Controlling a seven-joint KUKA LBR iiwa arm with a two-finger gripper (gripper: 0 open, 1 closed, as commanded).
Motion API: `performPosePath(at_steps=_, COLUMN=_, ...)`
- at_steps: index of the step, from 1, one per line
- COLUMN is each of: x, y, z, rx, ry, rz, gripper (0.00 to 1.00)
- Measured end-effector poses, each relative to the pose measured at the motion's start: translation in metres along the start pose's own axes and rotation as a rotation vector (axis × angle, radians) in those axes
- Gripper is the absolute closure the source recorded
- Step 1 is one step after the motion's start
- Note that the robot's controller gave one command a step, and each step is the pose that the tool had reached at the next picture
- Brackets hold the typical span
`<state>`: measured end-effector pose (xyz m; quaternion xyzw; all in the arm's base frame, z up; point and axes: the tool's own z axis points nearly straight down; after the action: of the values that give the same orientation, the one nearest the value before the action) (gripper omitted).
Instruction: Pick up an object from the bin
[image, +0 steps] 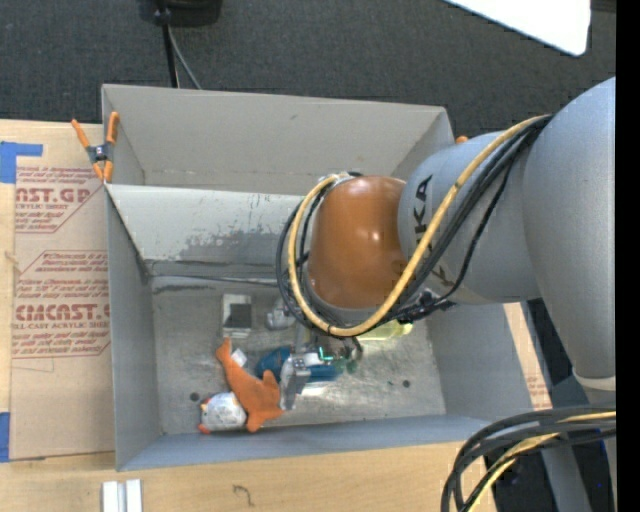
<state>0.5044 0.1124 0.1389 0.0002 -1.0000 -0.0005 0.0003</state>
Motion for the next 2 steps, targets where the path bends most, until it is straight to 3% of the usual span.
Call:
performPosePath(at_steps=1, x=0.004, y=0.006, z=0.017, rx=0.001, ry=-0.006, rz=-0.153, gripper=0.0)
performPosePath(at_steps=2, x=0.002, y=0.006, z=0.042, rx=0.0, ry=0.0, rz=-0.368, gripper=0.0)
